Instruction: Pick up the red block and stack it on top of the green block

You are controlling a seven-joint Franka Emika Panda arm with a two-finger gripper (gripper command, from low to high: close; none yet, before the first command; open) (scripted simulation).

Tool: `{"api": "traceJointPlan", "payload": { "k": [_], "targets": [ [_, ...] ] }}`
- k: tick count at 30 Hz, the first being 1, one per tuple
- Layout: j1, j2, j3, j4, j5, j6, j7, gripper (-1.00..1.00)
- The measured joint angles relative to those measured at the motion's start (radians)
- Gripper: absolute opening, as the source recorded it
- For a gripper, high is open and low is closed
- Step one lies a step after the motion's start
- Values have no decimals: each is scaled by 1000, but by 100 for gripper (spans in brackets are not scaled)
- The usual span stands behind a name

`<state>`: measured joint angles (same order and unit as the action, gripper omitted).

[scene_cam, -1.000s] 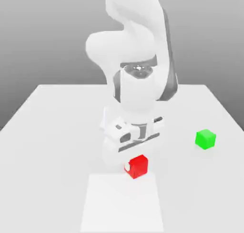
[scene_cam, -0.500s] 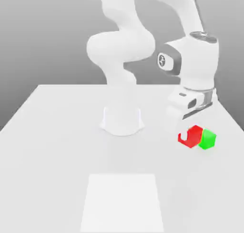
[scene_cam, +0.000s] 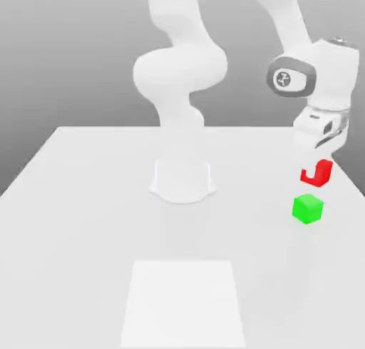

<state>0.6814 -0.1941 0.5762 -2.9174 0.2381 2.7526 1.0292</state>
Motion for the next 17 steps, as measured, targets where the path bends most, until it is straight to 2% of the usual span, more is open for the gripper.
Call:
{"api": "traceJointPlan", "payload": {
  "k": [8, 16, 17],
  "targets": [
    [-58, 103, 27, 0, -119, 95, 81, -100],
    [-93, 218, 3, 1, -322, 185, 224, -100],
    [-92, 228, -4, 1, -343, 192, 240, 100]
  ]
}}
